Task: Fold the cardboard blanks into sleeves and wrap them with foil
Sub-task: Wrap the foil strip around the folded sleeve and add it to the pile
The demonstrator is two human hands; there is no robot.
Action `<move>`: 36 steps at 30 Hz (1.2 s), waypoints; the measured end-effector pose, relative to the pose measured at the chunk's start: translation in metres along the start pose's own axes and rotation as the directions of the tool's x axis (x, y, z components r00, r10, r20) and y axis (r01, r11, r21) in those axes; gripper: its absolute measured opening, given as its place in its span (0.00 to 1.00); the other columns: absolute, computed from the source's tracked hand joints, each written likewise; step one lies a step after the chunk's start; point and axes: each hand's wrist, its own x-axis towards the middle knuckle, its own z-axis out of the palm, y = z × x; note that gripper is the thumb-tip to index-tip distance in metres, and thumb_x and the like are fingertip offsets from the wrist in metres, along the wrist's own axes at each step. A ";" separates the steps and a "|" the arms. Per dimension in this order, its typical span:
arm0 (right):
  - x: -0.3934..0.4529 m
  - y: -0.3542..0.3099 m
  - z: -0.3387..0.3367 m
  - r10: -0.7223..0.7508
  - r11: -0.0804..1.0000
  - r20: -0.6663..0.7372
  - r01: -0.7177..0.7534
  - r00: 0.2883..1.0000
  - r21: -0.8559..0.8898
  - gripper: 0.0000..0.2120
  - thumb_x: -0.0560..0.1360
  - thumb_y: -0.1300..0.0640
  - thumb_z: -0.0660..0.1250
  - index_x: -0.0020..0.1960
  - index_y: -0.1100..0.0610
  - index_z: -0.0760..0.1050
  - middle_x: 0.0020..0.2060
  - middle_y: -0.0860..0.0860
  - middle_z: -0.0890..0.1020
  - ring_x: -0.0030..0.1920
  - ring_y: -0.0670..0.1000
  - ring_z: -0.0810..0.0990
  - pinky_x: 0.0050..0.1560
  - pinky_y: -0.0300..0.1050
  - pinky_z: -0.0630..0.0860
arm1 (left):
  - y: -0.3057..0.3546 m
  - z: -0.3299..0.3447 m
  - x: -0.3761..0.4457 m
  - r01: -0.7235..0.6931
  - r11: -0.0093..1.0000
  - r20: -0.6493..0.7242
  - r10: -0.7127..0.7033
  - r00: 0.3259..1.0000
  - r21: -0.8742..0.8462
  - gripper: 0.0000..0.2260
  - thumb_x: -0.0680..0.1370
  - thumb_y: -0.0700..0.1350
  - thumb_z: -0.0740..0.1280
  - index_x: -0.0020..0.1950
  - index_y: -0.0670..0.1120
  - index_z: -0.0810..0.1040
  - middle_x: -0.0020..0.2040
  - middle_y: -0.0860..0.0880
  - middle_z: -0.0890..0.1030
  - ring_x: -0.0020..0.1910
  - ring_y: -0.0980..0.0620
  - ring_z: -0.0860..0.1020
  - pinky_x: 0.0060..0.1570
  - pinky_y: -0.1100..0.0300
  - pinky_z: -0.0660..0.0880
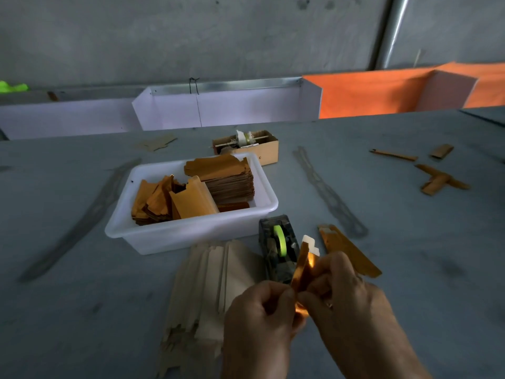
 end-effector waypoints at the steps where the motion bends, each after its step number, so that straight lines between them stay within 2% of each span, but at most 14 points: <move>1: 0.000 -0.001 0.000 0.026 1.000 -0.001 -0.026 1.000 0.003 0.15 0.72 0.46 0.68 0.49 0.45 0.62 0.39 0.43 0.79 0.40 0.41 0.78 0.39 0.34 0.75 | -0.001 0.001 -0.001 -0.029 0.999 -0.028 0.030 0.999 0.028 0.10 0.75 0.36 0.69 0.35 0.45 0.82 0.30 0.45 0.83 0.32 0.49 0.84 0.34 0.55 0.80; 5: -0.002 0.006 0.001 0.051 0.992 -0.076 -0.059 0.996 -0.108 0.19 0.65 0.35 0.67 0.42 0.45 0.63 0.29 0.42 0.76 0.32 0.40 0.75 0.32 0.33 0.68 | -0.001 -0.003 -0.001 -0.095 0.994 -0.129 0.102 0.986 0.061 0.09 0.73 0.37 0.70 0.34 0.47 0.82 0.29 0.48 0.83 0.30 0.52 0.83 0.30 0.61 0.78; 8: -0.001 0.023 0.001 0.102 0.953 -0.041 -0.086 0.994 0.292 0.16 0.61 0.35 0.69 0.41 0.44 0.71 0.33 0.36 0.80 0.35 0.37 0.78 0.36 0.30 0.74 | 0.000 -0.006 0.003 -0.037 0.999 -0.165 0.032 0.986 -0.024 0.12 0.71 0.35 0.73 0.30 0.49 0.81 0.28 0.49 0.82 0.32 0.45 0.83 0.31 0.55 0.79; 10: -0.002 0.031 0.006 0.126 0.859 0.145 -0.181 0.981 0.479 0.14 0.62 0.43 0.73 0.43 0.47 0.76 0.35 0.41 0.83 0.36 0.39 0.81 0.41 0.33 0.77 | -0.003 -0.002 0.003 0.055 0.990 -0.138 -0.073 0.988 -0.130 0.11 0.69 0.34 0.75 0.31 0.47 0.81 0.29 0.47 0.81 0.32 0.41 0.83 0.34 0.48 0.81; 13: -0.004 0.031 0.014 0.093 0.765 0.255 -0.233 0.962 0.600 0.07 0.70 0.64 0.71 0.44 0.54 0.78 0.33 0.52 0.82 0.36 0.46 0.82 0.41 0.38 0.78 | -0.009 0.001 0.005 0.175 0.972 -0.024 -0.181 0.983 -0.156 0.10 0.68 0.35 0.75 0.31 0.48 0.82 0.33 0.41 0.82 0.39 0.35 0.82 0.43 0.42 0.80; 16: -0.005 0.035 0.018 0.146 0.652 0.288 -0.311 0.946 0.691 0.09 0.72 0.68 0.67 0.47 0.56 0.79 0.31 0.51 0.82 0.37 0.47 0.82 0.39 0.37 0.75 | -0.008 -0.007 0.006 0.312 0.918 0.171 -0.276 0.946 -0.244 0.05 0.71 0.31 0.72 0.39 0.39 0.79 0.34 0.40 0.82 0.34 0.40 0.83 0.33 0.51 0.80; 18: 0.000 0.036 0.015 0.218 0.611 0.192 -0.287 0.957 0.738 0.10 0.72 0.68 0.67 0.47 0.54 0.80 0.32 0.48 0.83 0.38 0.44 0.82 0.37 0.34 0.75 | -0.001 -0.011 0.004 0.347 0.902 0.268 -0.279 0.922 -0.256 0.03 0.72 0.33 0.71 0.44 0.36 0.78 0.36 0.40 0.84 0.34 0.46 0.84 0.28 0.57 0.79; 20: 0.011 0.043 0.005 0.277 0.662 -0.004 -0.188 0.961 0.725 0.12 0.71 0.67 0.69 0.46 0.50 0.80 0.29 0.43 0.82 0.31 0.37 0.79 0.32 0.27 0.72 | 0.000 -0.014 0.004 0.273 0.946 0.280 -0.218 0.935 -0.177 0.02 0.74 0.37 0.70 0.42 0.41 0.80 0.38 0.43 0.85 0.37 0.49 0.84 0.30 0.59 0.79; 23: 0.044 0.063 -0.013 0.297 0.781 -0.168 -0.138 0.940 0.610 0.12 0.73 0.61 0.68 0.47 0.43 0.81 0.30 0.45 0.82 0.34 0.44 0.80 0.34 0.39 0.78 | -0.011 -0.021 0.013 -0.006 0.986 0.055 -0.003 0.998 0.165 0.13 0.75 0.40 0.69 0.31 0.50 0.79 0.32 0.49 0.83 0.34 0.54 0.82 0.38 0.54 0.80; 25: 0.069 0.081 -0.017 0.336 0.835 -0.138 -0.227 0.932 0.501 0.12 0.75 0.59 0.66 0.56 0.48 0.79 0.38 0.48 0.83 0.41 0.53 0.80 0.42 0.47 0.77 | -0.012 -0.027 0.019 -0.156 0.876 -0.037 0.194 0.980 0.456 0.12 0.76 0.43 0.68 0.33 0.55 0.76 0.34 0.52 0.81 0.36 0.56 0.80 0.43 0.57 0.76; 27: 0.084 0.103 -0.011 0.344 0.920 -0.087 -0.317 0.935 0.228 0.14 0.76 0.57 0.66 0.61 0.57 0.76 0.48 0.55 0.82 0.49 0.59 0.79 0.49 0.48 0.73 | -0.015 -0.033 0.024 -0.272 0.728 -0.024 0.368 0.930 0.629 0.06 0.77 0.46 0.65 0.43 0.57 0.79 0.44 0.54 0.81 0.45 0.56 0.79 0.47 0.60 0.74; 29: 0.083 0.117 -0.002 0.315 0.947 -0.162 -0.322 0.935 -0.013 0.15 0.76 0.57 0.64 0.62 0.60 0.74 0.55 0.59 0.79 0.55 0.60 0.77 0.54 0.48 0.72 | -0.019 -0.035 0.032 -0.333 0.528 0.065 0.462 0.884 0.781 0.08 0.77 0.46 0.67 0.53 0.53 0.82 0.52 0.54 0.81 0.53 0.53 0.79 0.50 0.62 0.73; 33: 0.060 0.121 0.020 -0.051 0.975 -0.265 -0.009 0.963 -0.220 0.11 0.74 0.62 0.65 0.56 0.57 0.79 0.53 0.56 0.80 0.52 0.58 0.77 0.53 0.46 0.71 | -0.028 -0.030 0.046 -0.323 0.189 0.231 0.390 0.891 0.927 0.19 0.59 0.50 0.82 0.47 0.47 0.86 0.53 0.47 0.84 0.54 0.47 0.82 0.43 0.58 0.81; 36: 0.054 0.117 0.028 -0.171 0.959 -0.282 0.094 0.944 -0.268 0.09 0.71 0.69 0.68 0.51 0.65 0.82 0.53 0.60 0.82 0.51 0.63 0.80 0.55 0.50 0.72 | -0.033 -0.026 0.048 -0.287 0.148 0.240 0.274 0.931 0.946 0.26 0.60 0.55 0.81 0.54 0.45 0.84 0.64 0.41 0.77 0.64 0.41 0.76 0.54 0.53 0.78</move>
